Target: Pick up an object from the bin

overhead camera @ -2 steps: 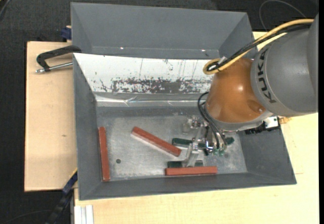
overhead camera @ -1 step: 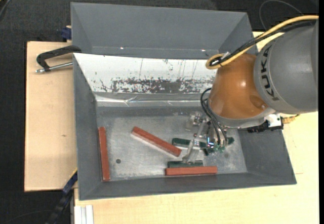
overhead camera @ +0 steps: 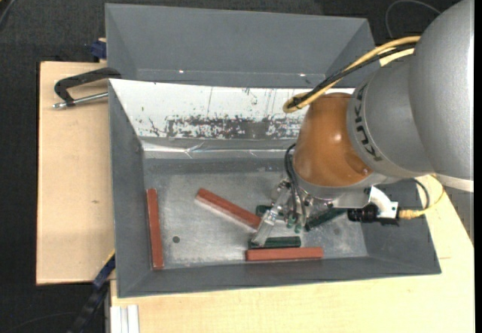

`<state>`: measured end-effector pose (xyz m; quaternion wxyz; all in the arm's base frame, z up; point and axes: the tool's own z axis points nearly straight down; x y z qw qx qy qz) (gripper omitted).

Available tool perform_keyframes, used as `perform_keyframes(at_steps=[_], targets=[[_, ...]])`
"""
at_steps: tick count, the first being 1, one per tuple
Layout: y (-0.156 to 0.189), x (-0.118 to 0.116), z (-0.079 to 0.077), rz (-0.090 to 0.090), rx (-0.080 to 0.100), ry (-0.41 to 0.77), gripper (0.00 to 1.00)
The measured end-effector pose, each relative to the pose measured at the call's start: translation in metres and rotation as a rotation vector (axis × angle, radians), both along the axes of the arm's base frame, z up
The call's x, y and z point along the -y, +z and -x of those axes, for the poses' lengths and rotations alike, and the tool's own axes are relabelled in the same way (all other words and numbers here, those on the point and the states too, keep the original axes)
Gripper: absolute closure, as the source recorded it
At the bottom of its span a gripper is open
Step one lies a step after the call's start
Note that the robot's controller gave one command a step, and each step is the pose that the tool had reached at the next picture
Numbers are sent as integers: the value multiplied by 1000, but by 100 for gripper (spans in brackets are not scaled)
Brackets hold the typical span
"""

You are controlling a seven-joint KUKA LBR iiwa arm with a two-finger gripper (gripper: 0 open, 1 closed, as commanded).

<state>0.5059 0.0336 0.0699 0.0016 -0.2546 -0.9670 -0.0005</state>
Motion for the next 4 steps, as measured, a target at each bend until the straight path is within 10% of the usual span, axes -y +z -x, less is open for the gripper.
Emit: perform_keyframes(at_steps=[1, 2, 4], targets=[[1, 22, 0, 0, 3, -85, 0], [1, 22, 0, 0, 2, -84, 100], [119, 21, -4, 1, 15, -80, 100]])
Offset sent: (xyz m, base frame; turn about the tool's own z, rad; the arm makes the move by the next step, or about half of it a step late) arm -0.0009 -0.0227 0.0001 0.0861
